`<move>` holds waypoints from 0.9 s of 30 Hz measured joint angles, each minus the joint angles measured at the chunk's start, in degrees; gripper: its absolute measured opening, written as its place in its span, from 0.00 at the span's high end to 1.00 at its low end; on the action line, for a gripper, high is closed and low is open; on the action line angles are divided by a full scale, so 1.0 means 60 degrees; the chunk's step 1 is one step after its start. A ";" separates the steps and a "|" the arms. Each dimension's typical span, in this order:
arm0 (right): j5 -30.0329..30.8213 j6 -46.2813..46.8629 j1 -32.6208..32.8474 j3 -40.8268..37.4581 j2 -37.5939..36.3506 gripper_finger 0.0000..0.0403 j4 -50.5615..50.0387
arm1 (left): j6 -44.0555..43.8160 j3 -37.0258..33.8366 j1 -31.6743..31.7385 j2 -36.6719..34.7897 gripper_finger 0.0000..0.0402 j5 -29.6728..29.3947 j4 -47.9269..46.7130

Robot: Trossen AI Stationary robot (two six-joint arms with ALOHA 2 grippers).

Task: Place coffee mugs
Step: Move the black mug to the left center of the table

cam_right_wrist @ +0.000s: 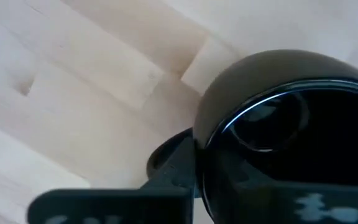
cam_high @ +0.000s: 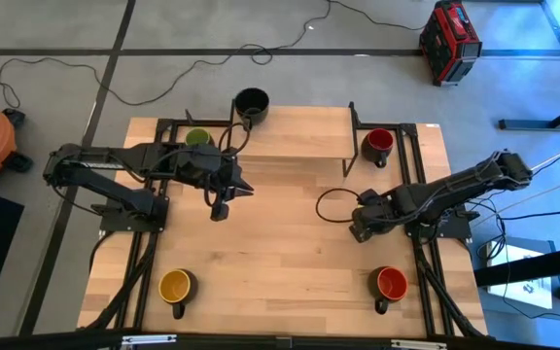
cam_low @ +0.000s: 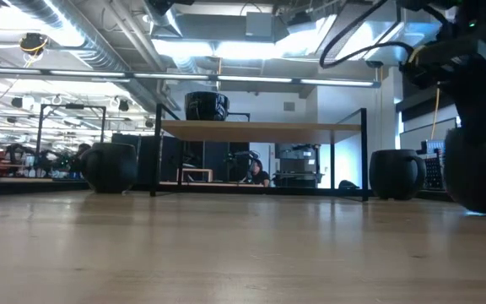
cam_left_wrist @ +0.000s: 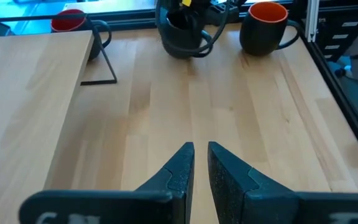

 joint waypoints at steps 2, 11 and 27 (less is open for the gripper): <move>-0.0021 -0.0443 -0.0016 0.0008 0.0000 0.96 0.0229 | 0.0002 0.0000 0.0000 0.0000 0.90 0.0002 0.0000; -0.0281 -0.4275 -0.0009 0.0658 0.0004 0.98 0.3006 | 0.0033 0.0000 0.0000 0.0000 0.90 0.0000 -0.0007; -0.2296 -0.6936 -0.1433 0.2758 0.2796 0.99 0.1979 | 0.0034 0.0004 0.0000 0.0000 0.90 0.0001 -0.0016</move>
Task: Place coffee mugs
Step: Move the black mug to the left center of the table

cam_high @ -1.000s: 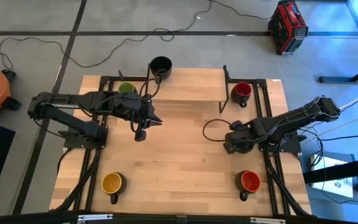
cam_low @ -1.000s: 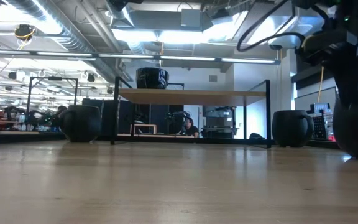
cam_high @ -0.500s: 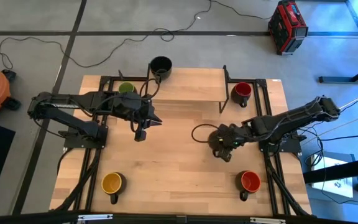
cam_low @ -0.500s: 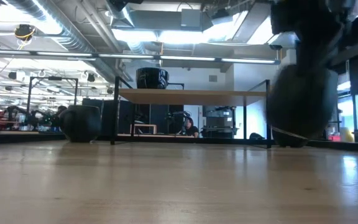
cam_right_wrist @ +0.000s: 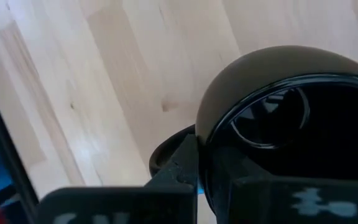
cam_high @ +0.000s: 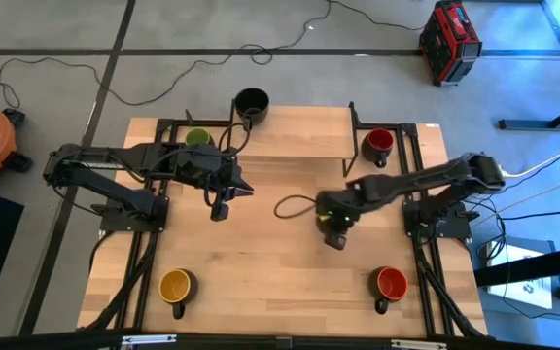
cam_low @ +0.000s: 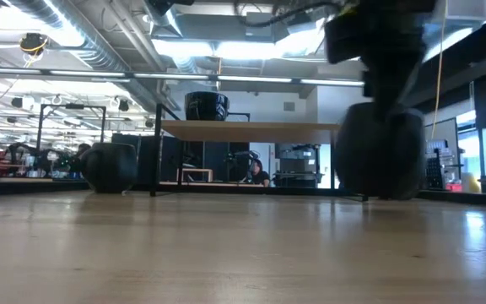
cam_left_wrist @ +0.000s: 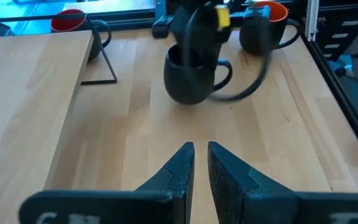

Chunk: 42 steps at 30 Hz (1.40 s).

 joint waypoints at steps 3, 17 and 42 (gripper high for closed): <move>-0.0472 -0.0259 -0.0392 0.0372 0.0525 0.99 -0.0294 | -0.0001 0.0000 0.0000 0.0000 0.90 -0.0001 -0.0009; -0.1211 -0.0590 -0.0898 0.0699 0.1298 0.97 -0.0140 | -0.0013 0.0004 0.0000 -0.0004 0.90 -0.0001 -0.0020; 0.3568 0.0182 0.1725 0.0640 -0.3111 0.60 -0.0244 | -0.1071 0.0020 0.0000 0.0845 0.80 -0.1400 0.2205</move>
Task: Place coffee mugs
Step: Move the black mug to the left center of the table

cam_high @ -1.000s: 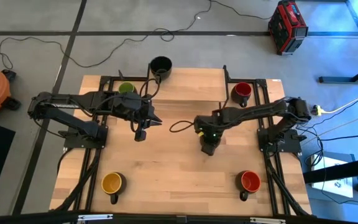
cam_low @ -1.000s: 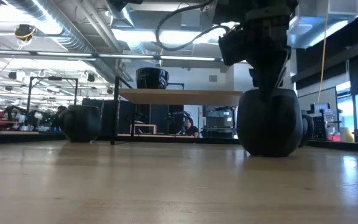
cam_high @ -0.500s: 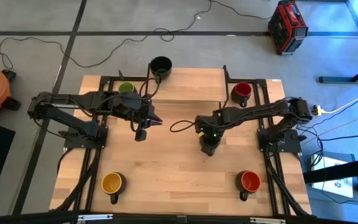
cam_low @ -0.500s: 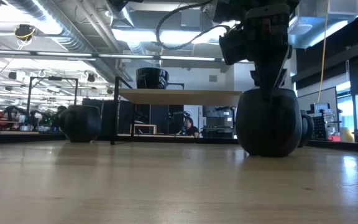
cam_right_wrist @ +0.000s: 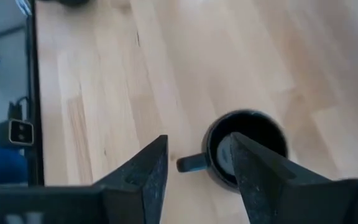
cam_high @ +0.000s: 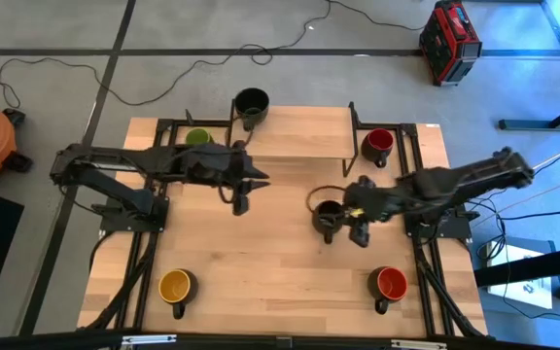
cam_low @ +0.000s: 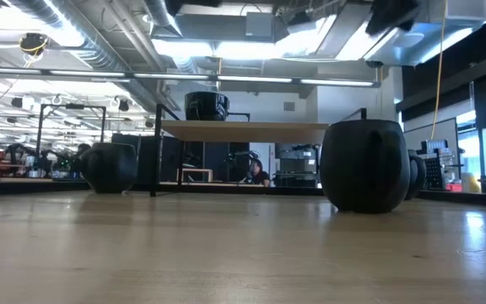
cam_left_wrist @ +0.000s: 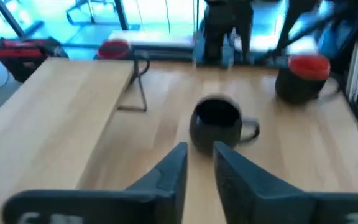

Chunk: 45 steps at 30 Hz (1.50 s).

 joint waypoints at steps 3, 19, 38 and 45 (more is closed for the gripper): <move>0.0736 0.0375 0.0617 -0.0325 -0.0633 0.60 -0.0021 | -0.0264 0.0329 0.0000 0.0762 0.69 0.0078 -0.0019; 0.3605 0.1443 0.2393 -0.2316 -0.2701 0.60 -0.0002 | -0.1466 0.5185 0.0328 0.5816 0.49 0.0842 -0.1480; 0.4465 0.1758 0.2386 -0.2312 -0.3713 0.60 -0.0863 | -0.1502 0.7647 0.0430 0.8864 0.49 0.0915 -0.2268; 0.4487 0.1773 0.2386 -0.2312 -0.3592 0.60 -0.0906 | -0.1502 0.7648 0.0426 0.9292 0.49 0.0761 -0.2289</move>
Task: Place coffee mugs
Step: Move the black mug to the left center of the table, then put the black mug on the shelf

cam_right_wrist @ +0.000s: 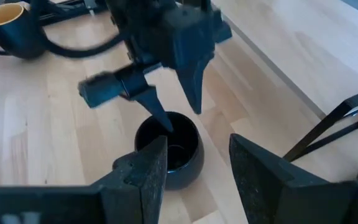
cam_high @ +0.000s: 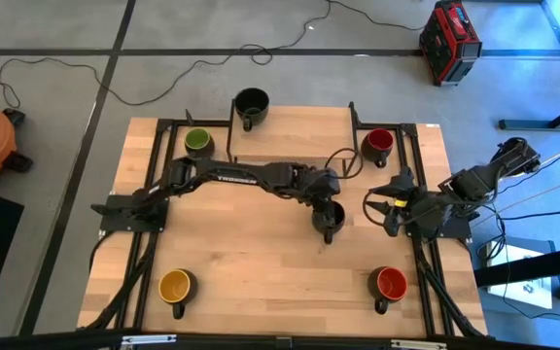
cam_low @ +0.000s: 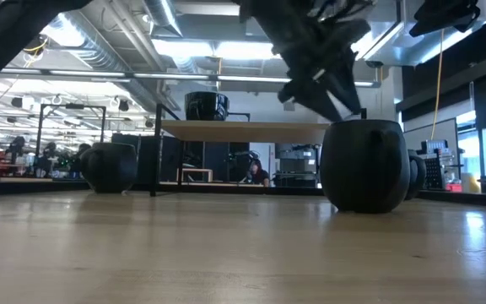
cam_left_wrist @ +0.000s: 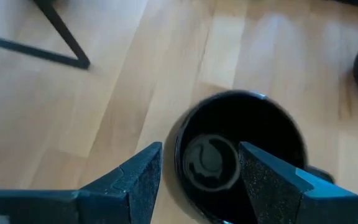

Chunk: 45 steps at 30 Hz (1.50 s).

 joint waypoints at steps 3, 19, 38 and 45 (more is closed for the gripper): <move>0.0010 0.0000 0.0000 0.0003 0.0024 0.60 -0.0022 | 0.0000 0.0000 0.0017 0.0252 0.49 0.0111 -0.0006; 0.0072 0.0033 0.0000 0.0000 0.0024 0.60 -0.0052 | 0.0100 -0.0007 0.0044 0.0540 0.72 0.0217 0.0024; -0.0056 -0.0202 -0.0014 0.0007 0.0781 0.37 -0.0034 | 0.0434 0.0184 0.0025 0.0018 0.68 0.0993 -0.0914; -0.0911 -0.0384 -0.0888 0.0016 0.1829 0.33 0.0541 | 0.1046 0.0689 -0.0069 -0.1446 0.65 0.0689 -0.2507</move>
